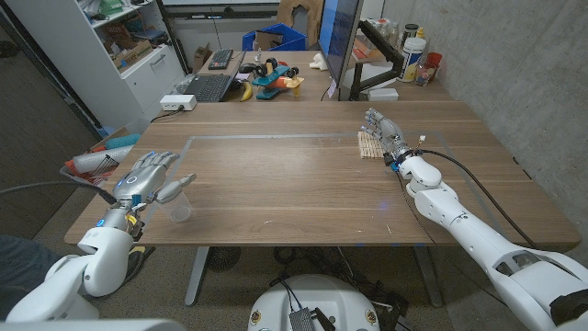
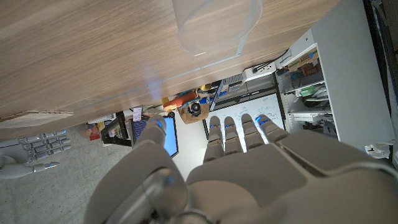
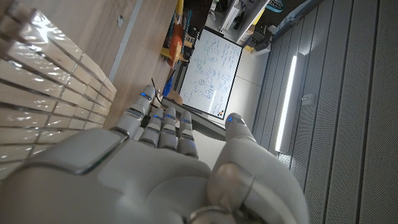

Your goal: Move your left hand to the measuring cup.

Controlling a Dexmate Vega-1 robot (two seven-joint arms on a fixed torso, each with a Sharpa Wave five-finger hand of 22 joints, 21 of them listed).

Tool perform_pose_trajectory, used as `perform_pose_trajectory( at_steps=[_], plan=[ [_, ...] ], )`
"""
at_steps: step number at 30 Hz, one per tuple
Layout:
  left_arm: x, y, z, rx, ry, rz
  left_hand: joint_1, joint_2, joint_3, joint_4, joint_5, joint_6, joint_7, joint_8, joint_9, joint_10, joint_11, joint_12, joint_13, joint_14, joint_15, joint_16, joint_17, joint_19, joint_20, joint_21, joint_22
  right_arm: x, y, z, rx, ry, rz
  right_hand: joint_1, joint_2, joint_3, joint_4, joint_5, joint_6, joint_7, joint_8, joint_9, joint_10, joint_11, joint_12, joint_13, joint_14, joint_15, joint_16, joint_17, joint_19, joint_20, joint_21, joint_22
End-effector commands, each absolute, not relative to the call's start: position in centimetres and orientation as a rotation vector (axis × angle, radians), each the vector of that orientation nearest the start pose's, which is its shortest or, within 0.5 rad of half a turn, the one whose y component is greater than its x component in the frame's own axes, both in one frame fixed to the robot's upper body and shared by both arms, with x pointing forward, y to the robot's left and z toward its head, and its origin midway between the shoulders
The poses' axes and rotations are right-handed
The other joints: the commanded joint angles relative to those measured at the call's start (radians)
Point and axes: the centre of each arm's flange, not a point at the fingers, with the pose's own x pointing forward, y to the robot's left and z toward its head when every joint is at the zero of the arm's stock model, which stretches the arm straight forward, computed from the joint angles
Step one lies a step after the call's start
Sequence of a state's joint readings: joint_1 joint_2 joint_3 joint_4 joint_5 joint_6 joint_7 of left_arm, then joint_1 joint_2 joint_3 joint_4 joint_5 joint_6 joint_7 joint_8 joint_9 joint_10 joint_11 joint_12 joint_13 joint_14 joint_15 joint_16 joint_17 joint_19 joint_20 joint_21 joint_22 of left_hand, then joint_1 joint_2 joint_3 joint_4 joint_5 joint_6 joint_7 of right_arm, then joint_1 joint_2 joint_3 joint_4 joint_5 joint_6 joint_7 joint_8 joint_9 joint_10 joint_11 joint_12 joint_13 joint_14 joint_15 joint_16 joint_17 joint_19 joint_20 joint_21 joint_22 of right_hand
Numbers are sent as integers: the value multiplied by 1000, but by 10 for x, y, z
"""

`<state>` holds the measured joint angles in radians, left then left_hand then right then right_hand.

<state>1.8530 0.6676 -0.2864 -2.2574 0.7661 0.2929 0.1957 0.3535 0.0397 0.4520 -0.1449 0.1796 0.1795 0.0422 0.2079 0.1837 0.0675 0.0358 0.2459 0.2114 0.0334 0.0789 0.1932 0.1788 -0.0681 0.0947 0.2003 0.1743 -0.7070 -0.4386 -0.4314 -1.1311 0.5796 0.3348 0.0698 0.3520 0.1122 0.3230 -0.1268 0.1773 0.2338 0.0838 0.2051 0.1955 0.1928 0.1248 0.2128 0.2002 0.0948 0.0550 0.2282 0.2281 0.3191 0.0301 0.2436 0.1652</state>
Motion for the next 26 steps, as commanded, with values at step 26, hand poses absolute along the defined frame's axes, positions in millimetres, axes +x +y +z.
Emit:
perform_pose_trajectory(
  at_steps=[26],
  plan=[
    [421,405,-97,1366,-382,476,14,-1,0,-2,5,14,1,1,3,9,4,2,4,8,1,3,2,9,-2,1,4,679,-259,-8,-37,-602,230,2,11,-6,0,7,-1,-6,-5,1,13,-1,-4,3,9,-1,-1,0,9,4,-14,5]
  ],
)
